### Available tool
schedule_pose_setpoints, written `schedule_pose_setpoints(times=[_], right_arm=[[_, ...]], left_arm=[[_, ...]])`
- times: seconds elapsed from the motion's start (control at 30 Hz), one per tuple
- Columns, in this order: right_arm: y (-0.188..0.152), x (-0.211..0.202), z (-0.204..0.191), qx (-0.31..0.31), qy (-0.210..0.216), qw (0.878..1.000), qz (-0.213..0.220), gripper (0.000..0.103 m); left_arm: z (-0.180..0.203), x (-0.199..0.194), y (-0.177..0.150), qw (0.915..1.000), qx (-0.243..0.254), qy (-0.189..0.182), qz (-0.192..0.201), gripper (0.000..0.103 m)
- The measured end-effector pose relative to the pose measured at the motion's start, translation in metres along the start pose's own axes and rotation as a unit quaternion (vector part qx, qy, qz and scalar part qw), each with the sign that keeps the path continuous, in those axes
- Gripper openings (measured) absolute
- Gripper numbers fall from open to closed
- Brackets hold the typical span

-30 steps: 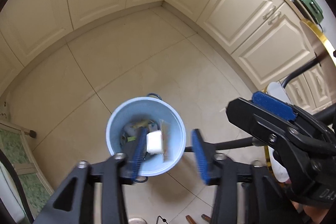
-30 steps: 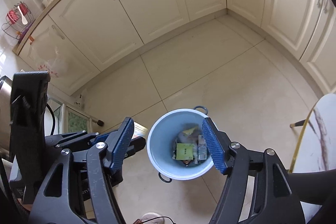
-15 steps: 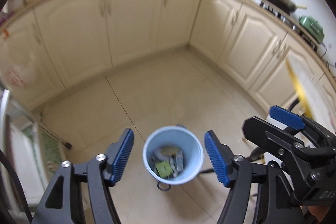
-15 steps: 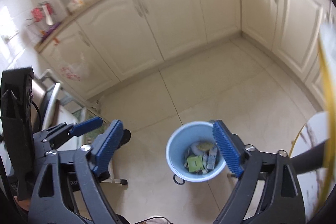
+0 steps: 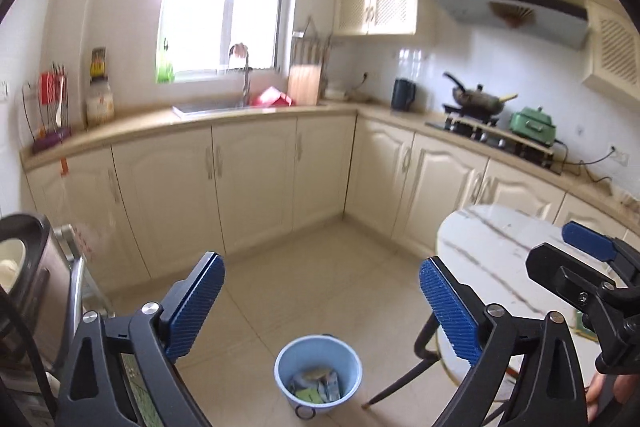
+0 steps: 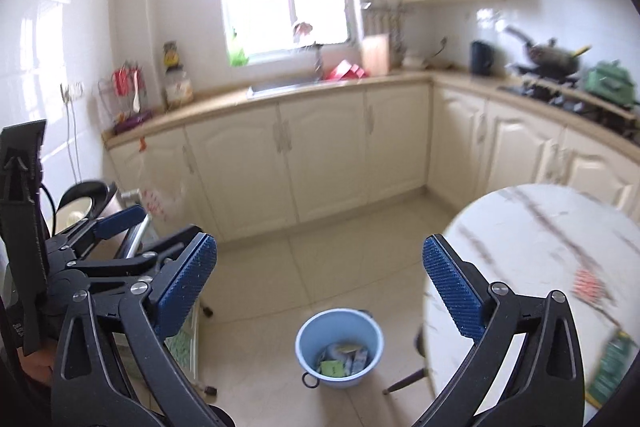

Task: Collect trash
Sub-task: 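Bring both tools back toward the table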

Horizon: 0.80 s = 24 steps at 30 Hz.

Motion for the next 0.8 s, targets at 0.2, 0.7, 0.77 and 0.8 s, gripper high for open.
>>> schedule_pose_setpoints(times=[0.2,0.7,0.77,0.8], right_arm=[[-0.014,-0.103,0.007,0.03,-0.065,0.995,0.07,0.103],[-0.043,-0.239,0.014,0.065,-0.176,0.97,0.157,0.103],[-0.045,-0.247,0.017,0.068,-0.184,0.967,0.16,0.103],[-0.045,-0.25,0.019,0.07,-0.189,0.966,0.161,0.103]], left_arm=[[0.039,-0.07,-0.032,0.9963,0.036,-0.029,0.073,0.102],[0.039,-0.185,-0.189,0.9815,0.081,-0.076,0.156,0.102],[0.041,-0.191,-0.196,0.9809,0.083,-0.078,0.158,0.102],[0.043,-0.192,-0.198,0.981,0.084,-0.078,0.157,0.102]])
Point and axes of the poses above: each gripper's, at about its wrist camera, not at the fingertips, and x roughly the way its jaws point, z to its right, y to its top, the point moved 2 cm from there along x, roughly the way its jaws point, and after that the axes turned 12 degrees about -z, right-handed, at the moved point
